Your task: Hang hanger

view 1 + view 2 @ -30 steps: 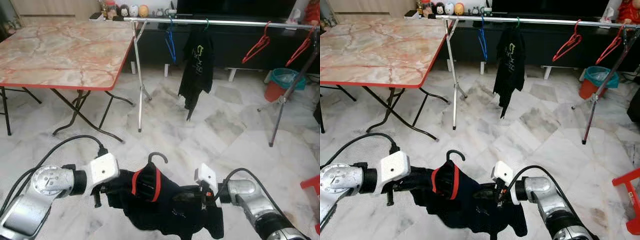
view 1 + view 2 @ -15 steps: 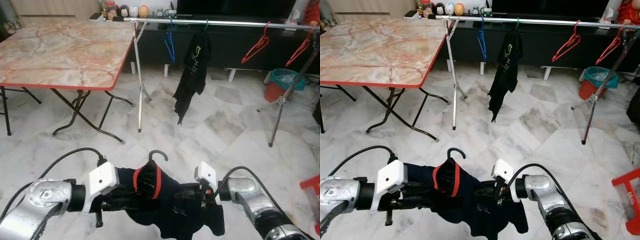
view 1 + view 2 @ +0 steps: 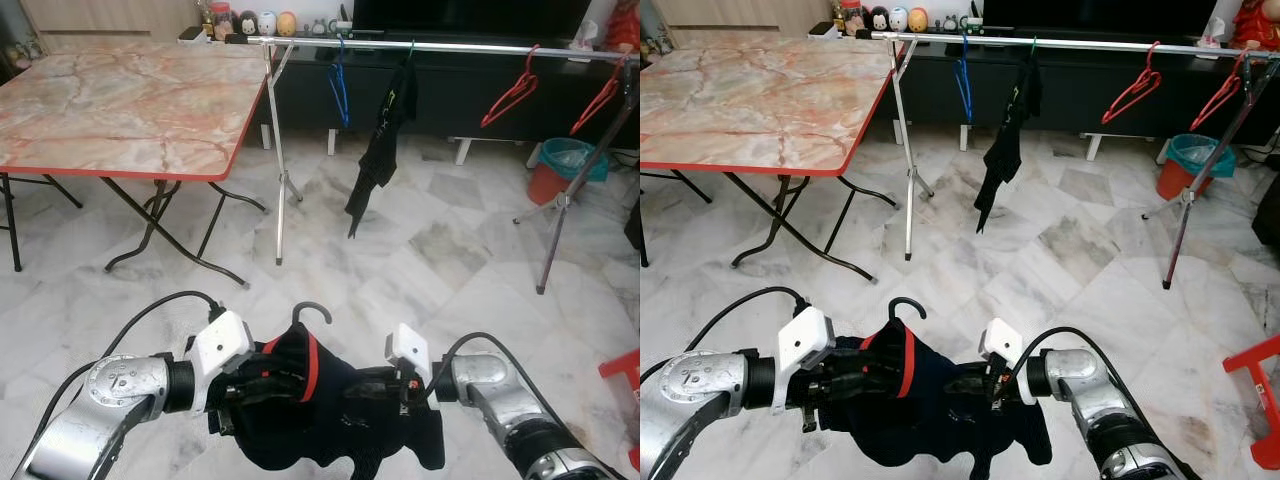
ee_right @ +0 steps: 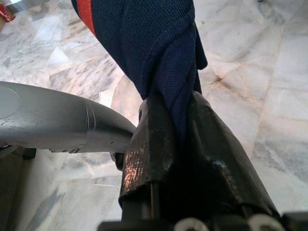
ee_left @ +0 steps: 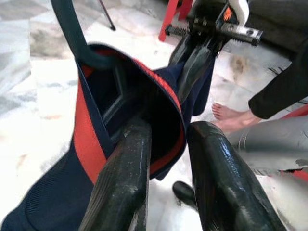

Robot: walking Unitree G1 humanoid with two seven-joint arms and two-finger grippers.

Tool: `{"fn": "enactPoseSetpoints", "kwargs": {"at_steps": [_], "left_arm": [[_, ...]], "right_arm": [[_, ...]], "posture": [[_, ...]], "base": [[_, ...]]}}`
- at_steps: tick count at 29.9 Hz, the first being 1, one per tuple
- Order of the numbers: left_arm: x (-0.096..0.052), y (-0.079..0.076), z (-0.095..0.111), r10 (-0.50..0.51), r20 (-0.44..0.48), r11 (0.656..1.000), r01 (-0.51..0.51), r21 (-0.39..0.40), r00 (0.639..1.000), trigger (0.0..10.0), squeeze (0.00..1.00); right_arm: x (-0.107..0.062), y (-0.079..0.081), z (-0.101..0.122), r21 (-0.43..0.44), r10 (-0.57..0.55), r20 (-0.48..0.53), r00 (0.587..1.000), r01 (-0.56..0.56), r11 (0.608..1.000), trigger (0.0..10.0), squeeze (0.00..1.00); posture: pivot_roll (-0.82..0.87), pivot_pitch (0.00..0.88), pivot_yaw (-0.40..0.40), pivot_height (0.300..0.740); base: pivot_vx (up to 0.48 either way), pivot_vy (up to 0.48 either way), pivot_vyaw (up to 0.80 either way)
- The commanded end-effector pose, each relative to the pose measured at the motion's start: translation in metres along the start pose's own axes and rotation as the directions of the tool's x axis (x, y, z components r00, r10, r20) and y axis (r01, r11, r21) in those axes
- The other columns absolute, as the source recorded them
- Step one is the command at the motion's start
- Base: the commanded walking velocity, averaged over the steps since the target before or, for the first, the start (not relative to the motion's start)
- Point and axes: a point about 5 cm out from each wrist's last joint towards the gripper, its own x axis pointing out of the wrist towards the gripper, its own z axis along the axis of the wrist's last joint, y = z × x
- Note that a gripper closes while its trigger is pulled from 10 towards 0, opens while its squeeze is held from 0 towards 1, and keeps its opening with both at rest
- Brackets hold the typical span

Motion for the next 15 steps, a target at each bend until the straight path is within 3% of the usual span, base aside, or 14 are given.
{"fn": "enactPoseSetpoints", "kwargs": {"at_steps": [1,7,15], "left_arm": [[0.000,0.002,0.003,0.002,-0.003,1.000,-0.002,0.017,1.000,10.0,0.00],[0.003,0.006,-0.004,0.031,-0.033,0.999,-0.030,0.033,0.999,10.0,0.00],[0.009,0.022,-0.013,0.179,-0.041,0.982,-0.175,0.072,0.983,10.0,0.00]], "right_arm": [[0.001,-0.005,0.013,-0.036,0.002,0.037,0.999,-0.001,0.999,0.0,0.00],[0.003,-0.005,0.014,-0.038,0.005,0.040,0.999,-0.004,0.999,0.0,0.00],[0.003,-0.004,0.015,-0.040,0.019,0.047,0.999,-0.017,0.999,0.0,0.00]], "posture": [[0.09,0.032,-0.035,0.740],[0.09,0.031,-0.034,0.740],[0.09,0.037,-0.038,0.740]], "base": [[0.000,0.000,0.00],[0.000,0.000,0.00],[0.000,0.000,0.00]]}}
